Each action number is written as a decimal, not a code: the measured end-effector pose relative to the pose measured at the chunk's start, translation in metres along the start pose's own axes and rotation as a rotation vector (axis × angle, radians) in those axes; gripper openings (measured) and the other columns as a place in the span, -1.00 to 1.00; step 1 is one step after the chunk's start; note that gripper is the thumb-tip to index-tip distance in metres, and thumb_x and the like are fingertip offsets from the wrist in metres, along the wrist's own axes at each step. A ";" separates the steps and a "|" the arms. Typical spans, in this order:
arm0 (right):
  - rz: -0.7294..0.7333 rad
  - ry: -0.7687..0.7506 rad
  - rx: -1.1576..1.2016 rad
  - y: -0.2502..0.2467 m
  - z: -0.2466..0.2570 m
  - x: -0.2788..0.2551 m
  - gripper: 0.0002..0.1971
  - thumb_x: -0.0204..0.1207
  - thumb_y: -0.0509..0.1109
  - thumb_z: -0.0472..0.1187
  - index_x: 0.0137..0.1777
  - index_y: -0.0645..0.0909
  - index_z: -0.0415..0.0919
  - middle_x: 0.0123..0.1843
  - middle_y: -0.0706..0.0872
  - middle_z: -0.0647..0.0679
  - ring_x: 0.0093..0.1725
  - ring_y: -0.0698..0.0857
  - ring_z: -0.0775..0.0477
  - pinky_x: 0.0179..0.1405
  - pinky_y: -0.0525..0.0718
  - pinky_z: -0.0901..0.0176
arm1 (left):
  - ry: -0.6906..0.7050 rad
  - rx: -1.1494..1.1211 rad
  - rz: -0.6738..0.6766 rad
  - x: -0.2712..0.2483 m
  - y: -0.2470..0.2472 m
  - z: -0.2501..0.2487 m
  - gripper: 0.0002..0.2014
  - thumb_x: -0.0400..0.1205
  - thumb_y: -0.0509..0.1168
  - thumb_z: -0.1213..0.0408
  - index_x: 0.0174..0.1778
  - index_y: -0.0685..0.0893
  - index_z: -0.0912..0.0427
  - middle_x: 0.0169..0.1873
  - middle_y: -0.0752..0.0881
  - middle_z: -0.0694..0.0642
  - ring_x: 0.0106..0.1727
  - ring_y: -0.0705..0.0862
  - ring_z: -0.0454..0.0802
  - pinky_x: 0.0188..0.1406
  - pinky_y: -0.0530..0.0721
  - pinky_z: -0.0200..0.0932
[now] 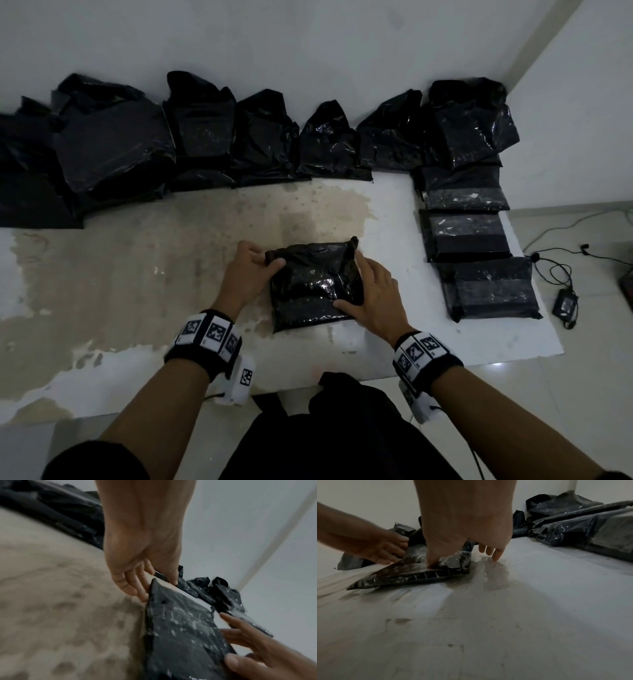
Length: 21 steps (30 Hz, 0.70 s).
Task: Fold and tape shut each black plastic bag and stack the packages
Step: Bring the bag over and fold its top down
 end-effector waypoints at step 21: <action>0.085 0.487 0.893 -0.005 -0.015 0.028 -0.83 0.61 0.47 -0.40 0.06 0.64 -0.13 -0.26 0.71 -0.02 -0.32 0.72 0.12 -0.31 0.63 0.30 | -0.100 -0.422 0.249 -0.021 0.035 0.029 -0.74 0.66 0.43 0.41 0.21 0.71 0.01 0.08 0.82 0.08 0.14 0.78 0.06 0.18 0.72 -0.06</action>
Point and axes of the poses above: each hand's wrist, its own x-axis towards the middle knuckle, its own y-axis out of the palm, z = x × y, the point moved 8 cm from there along x, towards the middle knuckle
